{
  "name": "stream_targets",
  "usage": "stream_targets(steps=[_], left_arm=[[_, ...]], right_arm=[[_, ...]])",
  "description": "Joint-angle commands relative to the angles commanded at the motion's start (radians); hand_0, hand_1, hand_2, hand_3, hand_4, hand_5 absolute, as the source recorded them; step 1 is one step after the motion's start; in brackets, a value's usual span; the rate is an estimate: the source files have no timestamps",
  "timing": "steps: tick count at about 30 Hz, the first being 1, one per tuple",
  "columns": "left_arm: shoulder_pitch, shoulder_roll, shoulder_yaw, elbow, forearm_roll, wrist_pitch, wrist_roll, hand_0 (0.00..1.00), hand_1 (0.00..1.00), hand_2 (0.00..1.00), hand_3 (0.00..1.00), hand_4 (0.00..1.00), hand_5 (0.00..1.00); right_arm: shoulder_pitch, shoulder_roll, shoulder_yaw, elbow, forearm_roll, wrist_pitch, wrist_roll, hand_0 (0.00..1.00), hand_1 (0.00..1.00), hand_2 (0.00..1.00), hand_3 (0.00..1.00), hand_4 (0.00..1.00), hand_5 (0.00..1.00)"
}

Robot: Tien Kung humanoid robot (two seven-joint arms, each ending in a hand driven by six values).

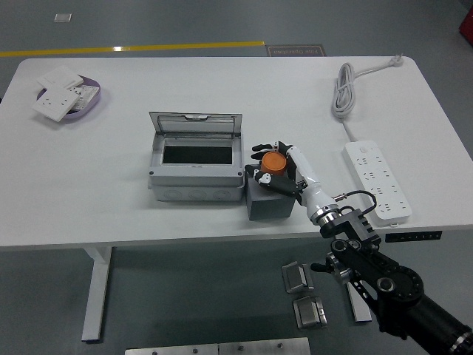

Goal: Pick up the cylinder from the cube,place it in the box,flap close box

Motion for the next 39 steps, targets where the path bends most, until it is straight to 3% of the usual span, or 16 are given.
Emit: stream_targets(steps=[4, 5, 16, 17, 22, 23, 28, 29, 34, 35, 39], left_arm=[[0.000, 0.000, -0.003, 0.000, 0.003, 0.001, -0.003, 0.620, 0.659, 0.572, 0.571, 0.639, 0.241], [-0.001, 0.000, -0.005, 0.000, 0.005, 0.002, -0.004, 0.619, 0.657, 0.570, 0.567, 0.636, 0.242], [-0.003, 0.001, -0.011, 0.000, 0.012, 0.011, -0.024, 0.615, 0.655, 0.571, 0.569, 0.632, 0.246], [-0.003, 0.001, -0.011, 0.000, 0.012, 0.011, -0.026, 0.614, 0.653, 0.569, 0.568, 0.630, 0.251], [-0.004, 0.002, -0.012, 0.000, 0.013, 0.014, -0.031, 0.614, 0.653, 0.569, 0.568, 0.630, 0.251], [-0.004, 0.003, -0.013, 0.000, 0.014, 0.014, -0.032, 0.613, 0.652, 0.569, 0.568, 0.628, 0.255], [-0.004, 0.003, -0.014, 0.000, 0.016, 0.017, -0.036, 0.613, 0.652, 0.569, 0.568, 0.628, 0.255], [-0.004, 0.003, -0.014, 0.000, 0.015, 0.018, -0.037, 0.611, 0.651, 0.567, 0.566, 0.632, 0.260], [-0.005, 0.003, -0.017, 0.000, 0.019, 0.022, -0.044, 0.611, 0.651, 0.567, 0.566, 0.632, 0.260], [-0.005, 0.003, -0.018, 0.000, 0.019, 0.022, -0.044, 0.610, 0.651, 0.567, 0.567, 0.636, 0.264], [-0.004, 0.003, -0.023, 0.000, 0.024, 0.024, -0.046, 0.610, 0.651, 0.567, 0.567, 0.636, 0.264]], right_arm=[[0.000, 0.000, -0.002, 0.001, 0.000, -0.003, -0.001, 0.648, 0.647, 0.537, 0.564, 0.770, 0.138], [0.000, 0.000, -0.002, 0.001, 0.000, -0.005, -0.001, 0.663, 0.625, 0.521, 0.556, 0.580, 0.054], [0.002, -0.002, -0.002, 0.004, 0.002, -0.026, -0.005, 0.688, 0.617, 0.517, 0.544, 0.548, 0.002], [0.002, -0.002, -0.002, 0.003, 0.004, -0.027, -0.005, 0.586, 0.582, 0.486, 0.499, 0.340, 0.002], [0.003, 0.000, -0.005, 0.001, 0.009, -0.029, -0.004, 0.586, 0.582, 0.486, 0.499, 0.340, 0.002], [0.003, 0.000, -0.006, 0.000, 0.010, -0.029, -0.004, 0.531, 0.559, 0.470, 0.474, 0.180, 0.002], [0.006, 0.001, -0.005, 0.001, 0.016, -0.036, -0.001, 0.531, 0.559, 0.470, 0.474, 0.180, 0.002], [0.008, 0.002, -0.004, 0.001, 0.015, -0.038, -0.002, 0.501, 0.548, 0.462, 0.455, 0.102, 0.002], [0.020, -0.001, 0.003, 0.007, 0.010, -0.049, -0.008, 0.501, 0.548, 0.462, 0.455, 0.102, 0.002], [0.023, -0.002, 0.004, 0.009, 0.008, -0.051, -0.009, 0.448, 0.521, 0.441, 0.407, 0.002, 0.002], [0.048, -0.009, 0.004, 0.031, -0.019, -0.073, -0.030, 0.448, 0.521, 0.441, 0.407, 0.002, 0.002]])
